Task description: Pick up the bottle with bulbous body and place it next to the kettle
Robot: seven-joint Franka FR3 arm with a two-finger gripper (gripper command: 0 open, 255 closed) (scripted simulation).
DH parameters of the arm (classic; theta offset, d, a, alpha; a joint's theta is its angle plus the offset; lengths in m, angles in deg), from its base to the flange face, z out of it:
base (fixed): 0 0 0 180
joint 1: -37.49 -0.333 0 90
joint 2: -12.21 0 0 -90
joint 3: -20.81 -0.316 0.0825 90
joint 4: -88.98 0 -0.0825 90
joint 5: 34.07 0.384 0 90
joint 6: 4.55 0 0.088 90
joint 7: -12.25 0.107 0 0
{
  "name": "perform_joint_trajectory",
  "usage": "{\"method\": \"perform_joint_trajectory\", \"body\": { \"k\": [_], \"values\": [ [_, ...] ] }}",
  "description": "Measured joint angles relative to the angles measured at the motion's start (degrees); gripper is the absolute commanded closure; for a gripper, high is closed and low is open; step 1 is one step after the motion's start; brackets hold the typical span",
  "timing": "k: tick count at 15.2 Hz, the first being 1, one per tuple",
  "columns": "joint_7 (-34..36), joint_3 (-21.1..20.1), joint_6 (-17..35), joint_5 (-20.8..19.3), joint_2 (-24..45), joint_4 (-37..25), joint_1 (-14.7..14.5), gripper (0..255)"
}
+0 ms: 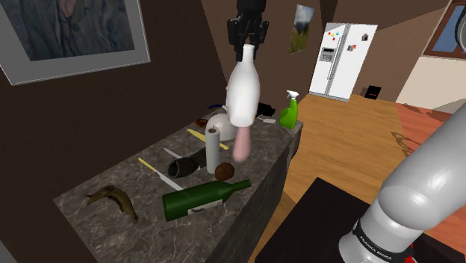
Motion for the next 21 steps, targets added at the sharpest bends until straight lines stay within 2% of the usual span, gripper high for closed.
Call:
{"method": "perform_joint_trajectory", "body": {
  "k": [11,19,21],
  "values": [
    [-13.79,7.69,1.91,-1.51,6.00,-3.83,5.96,255],
    [-23.08,12.22,1.69,-2.10,14.50,-12.45,10.57,255],
    [-25.14,13.11,0.60,-2.18,18.23,-17.26,11.67,255]
  ]
}}
